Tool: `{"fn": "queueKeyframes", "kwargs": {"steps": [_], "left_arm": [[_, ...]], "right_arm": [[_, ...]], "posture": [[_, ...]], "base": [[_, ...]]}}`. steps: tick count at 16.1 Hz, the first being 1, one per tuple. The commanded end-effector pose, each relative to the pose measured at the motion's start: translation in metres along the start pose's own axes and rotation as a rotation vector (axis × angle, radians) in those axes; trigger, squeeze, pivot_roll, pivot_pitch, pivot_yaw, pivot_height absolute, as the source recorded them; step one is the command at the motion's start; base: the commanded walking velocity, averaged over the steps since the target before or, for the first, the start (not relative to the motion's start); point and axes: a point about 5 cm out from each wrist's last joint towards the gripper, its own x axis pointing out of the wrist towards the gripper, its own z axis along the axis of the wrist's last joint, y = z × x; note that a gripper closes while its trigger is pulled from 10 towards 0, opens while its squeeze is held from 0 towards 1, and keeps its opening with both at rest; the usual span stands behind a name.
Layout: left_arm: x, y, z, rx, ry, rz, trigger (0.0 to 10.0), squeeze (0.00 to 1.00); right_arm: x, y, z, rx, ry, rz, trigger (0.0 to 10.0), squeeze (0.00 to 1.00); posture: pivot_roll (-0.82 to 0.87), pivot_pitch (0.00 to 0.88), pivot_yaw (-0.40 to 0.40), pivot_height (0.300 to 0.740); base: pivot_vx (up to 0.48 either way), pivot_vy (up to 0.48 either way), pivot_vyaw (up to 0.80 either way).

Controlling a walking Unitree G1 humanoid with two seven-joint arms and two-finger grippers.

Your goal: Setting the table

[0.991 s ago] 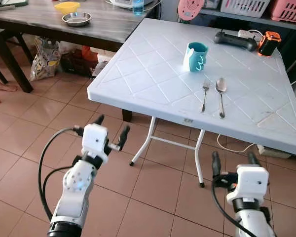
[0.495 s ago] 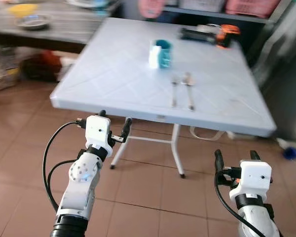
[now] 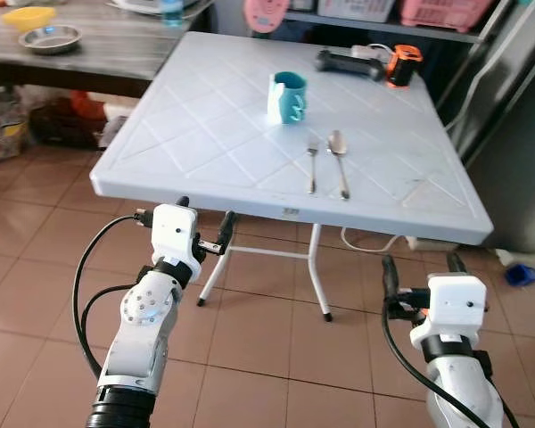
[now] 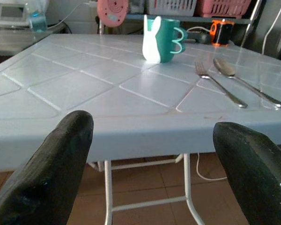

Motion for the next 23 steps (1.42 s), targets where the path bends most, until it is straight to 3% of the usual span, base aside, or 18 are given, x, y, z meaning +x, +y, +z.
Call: {"fn": "queueKeyframes", "kwargs": {"steps": [1, 9, 16, 19, 23], "left_arm": [[0.002, -0.004, 0.004, 0.002, -0.009, -0.024, 10.0, 0.0], [0.001, -0.008, 0.003, 0.01, 0.009, -0.054, 10.0, 0.0], [0.0, -0.018, 0.013, 0.024, -0.042, -0.081, 10.0, 0.0], [0.002, -0.026, 0.025, -0.006, -0.086, -0.107, 10.0, 0.0], [0.002, -0.026, 0.024, -0.017, -0.078, -0.118, 10.0, 0.0]], "right_arm": [[-0.002, -0.003, 0.005, -0.006, -0.01, -0.019, 10.0, 0.0], [-0.001, -0.005, 0.009, -0.01, -0.019, -0.035, 10.0, 0.0], [-0.003, -0.01, 0.014, -0.034, -0.034, -0.07, 10.0, 0.0], [-0.005, -0.011, 0.015, -0.039, -0.034, -0.077, 10.0, 0.0], [-0.006, -0.012, 0.014, -0.046, -0.031, -0.088, 10.0, 0.0]], "posture": [[0.16, 0.095, -0.041, 0.74], [0.15, 0.11, -0.035, 0.74], [0.14, 0.126, -0.034, 0.74], [0.14, 0.135, -0.031, 0.74], [0.14, 0.134, -0.028, 0.74]], "base": [[0.0, 0.292, 0.0], [0.0, 0.375, 0.0], [0.0, 0.0, 0.0], [0.0, 0.0, -0.52], [0.0, 0.0, -0.51]]}}
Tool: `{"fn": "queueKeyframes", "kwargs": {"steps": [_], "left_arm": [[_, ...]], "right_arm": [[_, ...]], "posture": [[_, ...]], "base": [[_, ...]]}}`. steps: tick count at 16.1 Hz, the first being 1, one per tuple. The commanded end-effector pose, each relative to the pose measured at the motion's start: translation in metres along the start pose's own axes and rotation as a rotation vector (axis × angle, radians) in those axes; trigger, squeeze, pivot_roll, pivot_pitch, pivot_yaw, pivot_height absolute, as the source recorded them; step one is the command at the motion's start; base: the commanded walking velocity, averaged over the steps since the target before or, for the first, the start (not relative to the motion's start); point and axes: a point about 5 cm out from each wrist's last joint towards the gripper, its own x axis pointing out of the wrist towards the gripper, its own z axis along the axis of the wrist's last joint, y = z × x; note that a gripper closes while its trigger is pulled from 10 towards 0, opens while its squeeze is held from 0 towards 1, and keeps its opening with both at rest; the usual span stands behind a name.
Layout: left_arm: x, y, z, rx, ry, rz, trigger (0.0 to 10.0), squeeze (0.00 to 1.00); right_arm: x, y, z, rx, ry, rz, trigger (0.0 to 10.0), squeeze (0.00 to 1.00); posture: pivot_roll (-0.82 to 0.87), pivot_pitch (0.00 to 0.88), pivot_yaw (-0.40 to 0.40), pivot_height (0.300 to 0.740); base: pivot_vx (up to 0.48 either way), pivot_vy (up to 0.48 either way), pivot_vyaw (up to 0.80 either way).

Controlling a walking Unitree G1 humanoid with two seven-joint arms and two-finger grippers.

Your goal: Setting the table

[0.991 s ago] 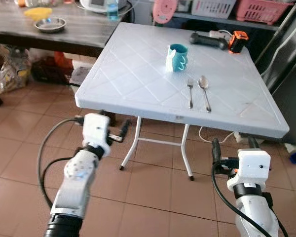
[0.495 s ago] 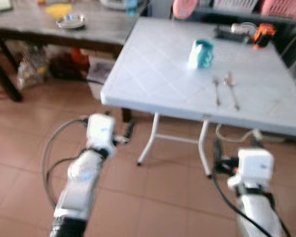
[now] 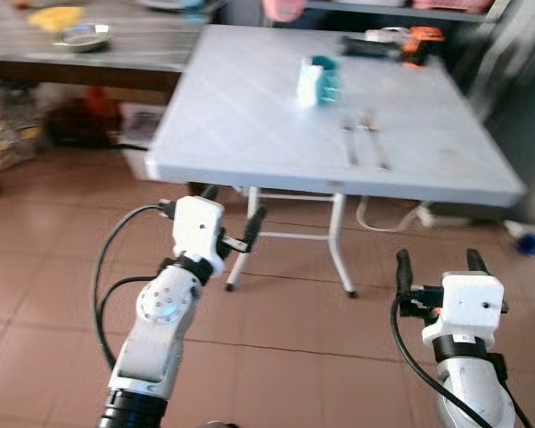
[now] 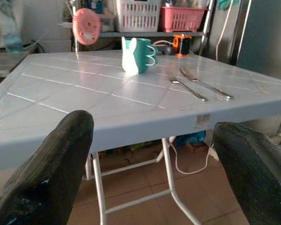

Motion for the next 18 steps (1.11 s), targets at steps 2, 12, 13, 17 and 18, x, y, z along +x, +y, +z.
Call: {"fn": "queueKeyframes", "kwargs": {"steps": [2, 12, 13, 17, 18], "left_arm": [[-0.0008, -0.0024, 0.0016, -0.021, -0.001, -0.021, 10.0, 0.0], [-0.003, -0.0027, 0.0045, -0.029, -0.012, -0.055, 10.0, 0.0], [-0.0034, -0.0029, 0.0048, -0.028, -0.013, -0.057, 10.0, 0.0], [-0.0052, -0.0036, 0.0044, -0.027, -0.008, -0.067, 10.0, 0.0], [-0.0056, -0.0038, 0.004, -0.023, -0.004, -0.068, 10.0, 0.0]], "right_arm": [[-0.0001, -0.0036, 0.0019, -0.015, -0.007, -0.011, 10.0, 0.0], [0.0002, -0.0073, 0.0087, -0.053, -0.035, -0.013, 10.0, 0.0], [-0.0001, -0.0062, 0.0089, -0.058, -0.036, -0.002, 10.0, 0.0], [-0.001, -0.0021, 0.0111, -0.068, -0.046, 0.023, 10.0, 0.0], [-0.0017, -0.0016, 0.011, -0.067, -0.045, 0.024, 10.0, 0.0]], "posture": [[0.14, 0.134, -0.028, 0.74], [0.13, 0.148, -0.025, 0.74], [0.13, 0.149, -0.026, 0.74], [0.13, 0.158, -0.024, 0.74], [0.13, 0.162, -0.021, 0.74]], "base": [[0.0, 0.0, -0.22], [0.113, 0.0, 0.0], [0.315, 0.0, 0.0], [0.335, 0.0, 0.0], [0.341, 0.0, 0.0]]}}
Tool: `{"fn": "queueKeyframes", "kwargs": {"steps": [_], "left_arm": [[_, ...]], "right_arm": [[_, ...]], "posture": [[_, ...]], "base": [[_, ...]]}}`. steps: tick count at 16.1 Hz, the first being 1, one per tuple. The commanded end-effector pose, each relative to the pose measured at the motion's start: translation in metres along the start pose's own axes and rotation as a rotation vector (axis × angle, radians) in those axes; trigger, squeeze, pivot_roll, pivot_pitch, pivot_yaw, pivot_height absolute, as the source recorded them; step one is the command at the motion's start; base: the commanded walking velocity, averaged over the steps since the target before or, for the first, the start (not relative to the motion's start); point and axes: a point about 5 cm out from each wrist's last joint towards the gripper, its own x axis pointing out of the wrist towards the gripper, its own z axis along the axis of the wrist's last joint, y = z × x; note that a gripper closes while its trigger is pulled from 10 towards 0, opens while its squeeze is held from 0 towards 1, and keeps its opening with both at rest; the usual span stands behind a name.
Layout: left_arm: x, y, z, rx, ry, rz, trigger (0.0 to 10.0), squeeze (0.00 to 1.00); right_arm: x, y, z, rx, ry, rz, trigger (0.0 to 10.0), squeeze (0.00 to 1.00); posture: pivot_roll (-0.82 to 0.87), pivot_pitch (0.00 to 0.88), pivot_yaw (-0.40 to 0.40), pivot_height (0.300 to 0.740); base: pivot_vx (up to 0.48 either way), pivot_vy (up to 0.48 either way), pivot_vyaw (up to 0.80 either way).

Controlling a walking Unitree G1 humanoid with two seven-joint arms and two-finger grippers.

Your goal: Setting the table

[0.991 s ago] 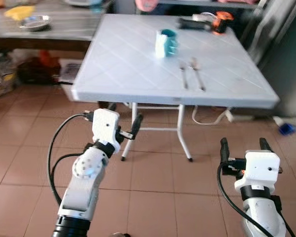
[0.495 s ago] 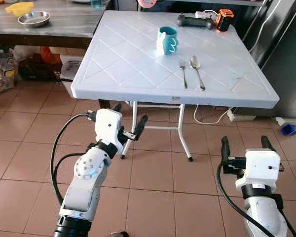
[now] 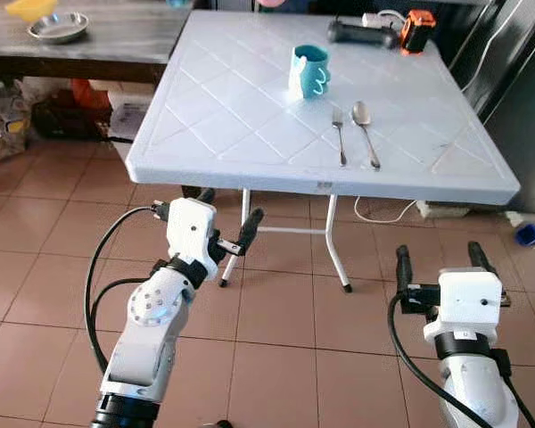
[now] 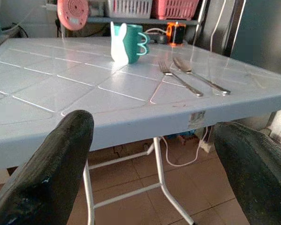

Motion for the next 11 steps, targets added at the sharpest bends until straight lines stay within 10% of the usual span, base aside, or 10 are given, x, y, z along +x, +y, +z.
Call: {"fn": "queueKeyframes", "kwargs": {"steps": [1, 11], "left_arm": [[-0.0008, -0.005, 0.001, 0.002, 0.002, -0.028, 10.0, 0.0], [-0.001, -0.0056, 0.0013, 0.007, 0.011, -0.05, 10.0, 0.0]], "right_arm": [[-0.0028, -0.0019, 0.0038, -0.007, -0.011, 0.003, 10.0, 0.0], [-0.0044, 0.0044, 0.0066, 0.0, -0.017, 0.014, 10.0, 0.0]], "posture": [[0.13, 0.162, -0.021, 0.74], [0.13, 0.167, -0.007, 0.74]], "base": [[0.341, 0.0, 0.0], [0.426, 0.0, 0.0]]}}
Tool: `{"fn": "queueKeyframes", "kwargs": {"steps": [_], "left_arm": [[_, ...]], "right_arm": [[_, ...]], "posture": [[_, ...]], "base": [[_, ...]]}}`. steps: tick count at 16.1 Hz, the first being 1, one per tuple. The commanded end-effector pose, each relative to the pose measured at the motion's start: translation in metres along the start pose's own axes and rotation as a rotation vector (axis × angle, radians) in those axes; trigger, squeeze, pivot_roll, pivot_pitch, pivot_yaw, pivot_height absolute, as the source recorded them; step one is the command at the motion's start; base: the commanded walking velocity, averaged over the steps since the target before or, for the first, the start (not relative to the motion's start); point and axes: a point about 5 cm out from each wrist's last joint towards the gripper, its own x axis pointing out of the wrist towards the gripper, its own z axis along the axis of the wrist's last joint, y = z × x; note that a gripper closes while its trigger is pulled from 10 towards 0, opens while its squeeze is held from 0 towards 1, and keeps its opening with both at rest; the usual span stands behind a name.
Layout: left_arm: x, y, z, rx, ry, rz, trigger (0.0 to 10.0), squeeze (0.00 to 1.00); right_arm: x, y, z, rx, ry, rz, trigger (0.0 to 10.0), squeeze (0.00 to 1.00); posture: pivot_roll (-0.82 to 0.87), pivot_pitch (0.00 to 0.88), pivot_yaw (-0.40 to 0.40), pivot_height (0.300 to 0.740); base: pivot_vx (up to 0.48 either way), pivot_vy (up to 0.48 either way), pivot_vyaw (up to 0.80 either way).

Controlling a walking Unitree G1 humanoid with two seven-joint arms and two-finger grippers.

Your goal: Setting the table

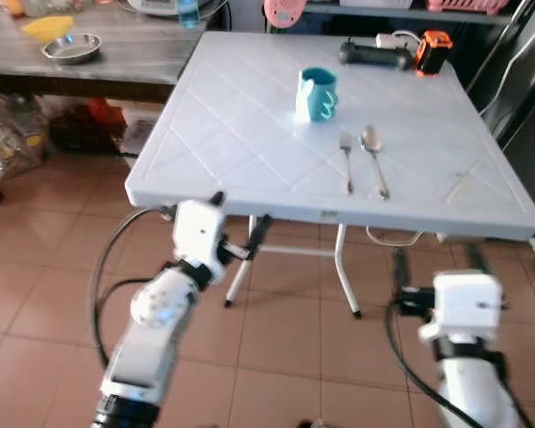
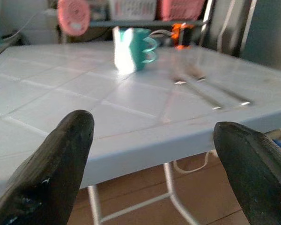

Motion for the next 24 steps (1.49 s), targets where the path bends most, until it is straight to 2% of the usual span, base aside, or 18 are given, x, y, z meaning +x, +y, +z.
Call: {"fn": "queueKeyframes", "kwargs": {"steps": [1, 11, 17, 21, 24], "left_arm": [[0.002, -0.004, 0.004, -0.004, -0.012, -0.022, 10.0, 0.0], [0.003, -0.002, 0.007, 0.008, -0.017, -0.016, 10.0, 0.0], [-0.004, 0.008, 0.007, 0.015, -0.012, 0.005, 10.0, 0.0], [-0.015, 0.019, 0.004, 0.063, 0.022, 0.055, 10.0, 0.0], [-0.028, 0.028, -0.002, 0.078, 0.07, 0.082, 10.0, 0.0]], "right_arm": [[0.0, -0.005, 0.002, -0.019, -0.008, -0.009, 10.0, 0.0], [0.003, 0.003, 0.003, -0.014, -0.021, 0.02, 10.0, 0.0], [0.004, 0.007, 0.003, -0.009, -0.016, 0.022, 10.0, 0.0], [0.002, 0.012, 0.005, 0.043, 0.001, 0.017, 10.0, 0.0], [-0.009, 0.021, 0.01, 0.22, 0.076, 0.012, 10.0, 0.0]], "posture": [[0.13, 0.168, -0.004, 0.74], [0.15, 0.169, 0.006, 0.74], [0.15, 0.166, 0.0, 0.74], [0.15, 0.17, 0.002, 0.74], [0.16, 0.183, 0.006, 0.74]], "base": [[0.48, 0.0, 0.0], [0.465, 0.0, 0.0], [0.048, 0.0, 0.0], [0.0, 0.0, 0.0], [0.0, 0.0, 0.0]]}}
